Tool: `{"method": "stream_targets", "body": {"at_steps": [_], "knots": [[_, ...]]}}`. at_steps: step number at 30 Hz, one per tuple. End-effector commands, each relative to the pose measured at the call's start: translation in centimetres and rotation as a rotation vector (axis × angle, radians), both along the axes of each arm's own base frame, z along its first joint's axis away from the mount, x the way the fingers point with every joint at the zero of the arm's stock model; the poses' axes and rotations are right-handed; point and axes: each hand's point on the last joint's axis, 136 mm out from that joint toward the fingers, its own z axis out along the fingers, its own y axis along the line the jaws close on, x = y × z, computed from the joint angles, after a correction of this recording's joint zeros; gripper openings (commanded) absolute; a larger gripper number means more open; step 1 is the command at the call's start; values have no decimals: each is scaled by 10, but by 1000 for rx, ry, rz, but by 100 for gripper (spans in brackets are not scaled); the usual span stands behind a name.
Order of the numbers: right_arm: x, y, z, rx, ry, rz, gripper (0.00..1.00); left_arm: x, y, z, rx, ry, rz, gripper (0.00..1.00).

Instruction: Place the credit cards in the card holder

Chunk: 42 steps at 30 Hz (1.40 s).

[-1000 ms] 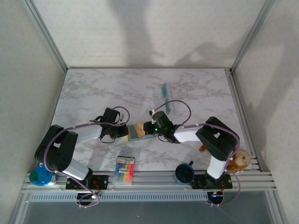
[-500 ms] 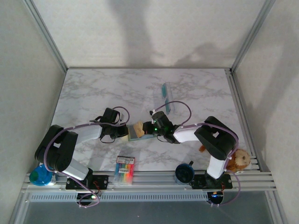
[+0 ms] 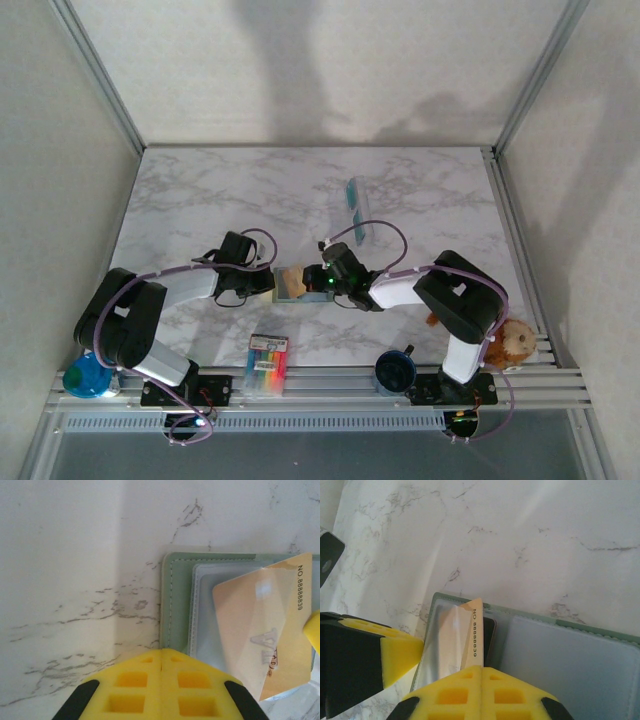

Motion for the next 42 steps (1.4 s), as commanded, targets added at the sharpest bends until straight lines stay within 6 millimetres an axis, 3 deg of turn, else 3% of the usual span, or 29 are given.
{"method": "stream_targets", "body": {"at_steps": [1,8,16,18,22,27,34,42], "knots": [[-11,-7,-8,-45,36,-14,6,-20,6,-14,26,83,5,4],[-19,-14,-11,-79,86,-17,16,-22,4,-16,20,95,0,0],[-30,-17,-8,-93,136,12,18,-25,6,-17,29,104,1,0],[-35,-16,-9,-100,161,27,27,-26,7,-17,28,101,5,0],[-42,-22,-8,-136,192,42,33,-27,8,-10,30,97,6,8],[-47,-19,-10,-158,218,81,27,-30,4,2,-8,80,-3,11],[-50,-10,-13,-131,250,111,19,-44,-5,-2,-46,112,-30,10],[-56,-2,-9,-112,269,142,17,-51,-10,0,-85,120,-41,9]]}}
